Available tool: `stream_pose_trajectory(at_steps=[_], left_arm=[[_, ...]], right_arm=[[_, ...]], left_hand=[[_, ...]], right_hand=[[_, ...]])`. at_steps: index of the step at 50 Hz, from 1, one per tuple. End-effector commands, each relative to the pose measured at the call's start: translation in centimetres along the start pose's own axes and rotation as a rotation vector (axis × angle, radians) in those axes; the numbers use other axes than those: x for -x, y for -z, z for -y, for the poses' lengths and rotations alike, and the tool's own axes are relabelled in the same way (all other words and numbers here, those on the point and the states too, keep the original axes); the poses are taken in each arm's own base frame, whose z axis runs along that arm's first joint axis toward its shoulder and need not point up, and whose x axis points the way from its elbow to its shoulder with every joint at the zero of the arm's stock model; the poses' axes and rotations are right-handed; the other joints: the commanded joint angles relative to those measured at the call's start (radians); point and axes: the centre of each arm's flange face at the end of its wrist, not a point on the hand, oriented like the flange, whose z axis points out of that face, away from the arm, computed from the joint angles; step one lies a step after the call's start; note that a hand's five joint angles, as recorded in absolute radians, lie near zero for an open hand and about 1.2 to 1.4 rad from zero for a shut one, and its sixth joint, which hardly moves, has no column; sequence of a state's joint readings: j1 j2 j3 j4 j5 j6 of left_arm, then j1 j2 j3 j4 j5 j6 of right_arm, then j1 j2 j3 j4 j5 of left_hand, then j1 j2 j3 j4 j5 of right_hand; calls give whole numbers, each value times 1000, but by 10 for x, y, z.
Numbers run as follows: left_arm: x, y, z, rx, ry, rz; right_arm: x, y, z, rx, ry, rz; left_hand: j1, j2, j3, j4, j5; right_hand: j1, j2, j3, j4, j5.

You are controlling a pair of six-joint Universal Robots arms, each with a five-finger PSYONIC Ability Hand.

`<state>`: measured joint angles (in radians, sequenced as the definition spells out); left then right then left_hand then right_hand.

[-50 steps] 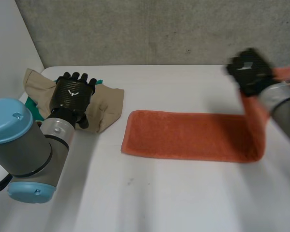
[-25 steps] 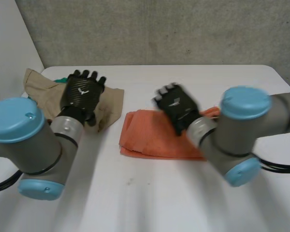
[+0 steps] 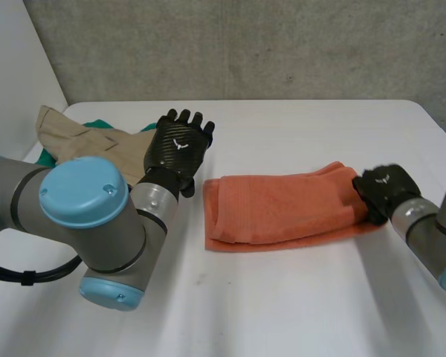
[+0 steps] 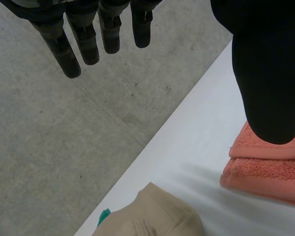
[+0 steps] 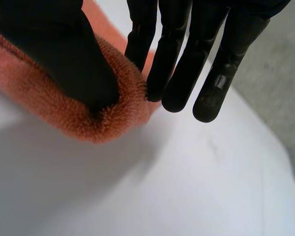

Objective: Fold the laundry.

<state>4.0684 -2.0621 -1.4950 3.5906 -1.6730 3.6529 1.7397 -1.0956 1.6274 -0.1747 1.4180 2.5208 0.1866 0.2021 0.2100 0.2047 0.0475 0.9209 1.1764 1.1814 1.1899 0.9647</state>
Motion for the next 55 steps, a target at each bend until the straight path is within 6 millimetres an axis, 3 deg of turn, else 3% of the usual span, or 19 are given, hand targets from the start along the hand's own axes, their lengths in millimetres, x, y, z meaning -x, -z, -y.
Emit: stream_pose_trajectory(at_steps=[1, 2, 5, 7, 11, 13, 15, 19, 21, 24, 25, 26, 29, 31, 37, 41, 55], left_arm=[[19, 4, 4, 8, 2, 36], [22, 4, 3, 11, 3, 43], [29, 6, 2, 20, 2, 58], [33, 8, 5, 17, 3, 68], [44, 12, 4, 25, 2, 93], [47, 12, 3, 28, 2, 101], [48, 12, 3, 31, 2, 106], [50, 9, 4, 24, 7, 117], [50, 8, 8, 9, 14, 116], [48, 1, 14, -16, 43, 113], [46, -1, 15, -23, 56, 108], [43, -3, 16, -28, 69, 101], [21, -11, 21, -52, 130, 51], [3, -12, 25, -53, 173, -1], [-36, -15, 20, 14, 248, -140], [-55, -14, 1, 138, 261, -209], [-57, -5, -49, 388, 80, -200]], right_arm=[[31, 6, 68, -207, 75, 42], [47, 10, 85, -263, 94, 75], [70, 18, 108, -348, 122, 129], [104, 27, 120, -401, 149, 210], [164, 46, 121, -456, 208, 383], [186, 51, 113, -447, 213, 456], [192, 51, 107, -422, 209, 483], [188, 54, 109, -396, 160, 499], [175, 51, 117, -388, 69, 465], [143, 36, 119, -326, -71, 352], [117, 26, 116, -281, -173, 258], [103, 23, 115, -267, -221, 212], [68, 20, 115, -242, -356, 120], [62, 20, 111, -218, -395, 127], [71, 18, 100, -141, -412, 235], [80, 5, 93, -113, -416, 267], [113, -25, 54, 77, -315, 342]], left_hand=[[3, -12, -20, -15, -32], [3, -12, -20, -15, -32], [3, -12, -20, -15, -32], [3, -12, -20, -15, -32], [3, -12, -20, -15, -32], [3, -12, -20, -15, -32], [3, -12, -20, -15, -32], [0, -15, -23, -18, -35], [3, -12, -20, -15, -32], [9, -6, -14, -9, -26], [12, -3, -11, -6, -23], [12, -3, -11, -6, -23], [12, -3, -11, -6, -23], [15, 0, -8, -3, -20], [30, 14, 6, 12, -6], [53, 38, 30, 35, 18], [59, 44, 36, 41, 24]], right_hand=[[475, 220, 215, 206, 257], [475, 220, 215, 206, 257], [475, 220, 215, 206, 257], [475, 220, 215, 206, 257], [475, 220, 215, 206, 257], [475, 220, 215, 206, 257], [453, 198, 193, 184, 235], [-109, -365, -370, -378, -327], [-726, -982, -987, -995, -945], [-746, -1002, -1007, -1015, -965], [-746, -1002, -1007, -1015, -965], [-746, -1002, -1007, -1015, -965], [-746, -1002, -1007, -1015, -965], [-746, -1002, -1007, -1015, -965], [-746, -1002, -1007, -1015, -965], [-746, -1002, -1007, -1015, -965], [-746, -1002, -1007, -1015, -965]])
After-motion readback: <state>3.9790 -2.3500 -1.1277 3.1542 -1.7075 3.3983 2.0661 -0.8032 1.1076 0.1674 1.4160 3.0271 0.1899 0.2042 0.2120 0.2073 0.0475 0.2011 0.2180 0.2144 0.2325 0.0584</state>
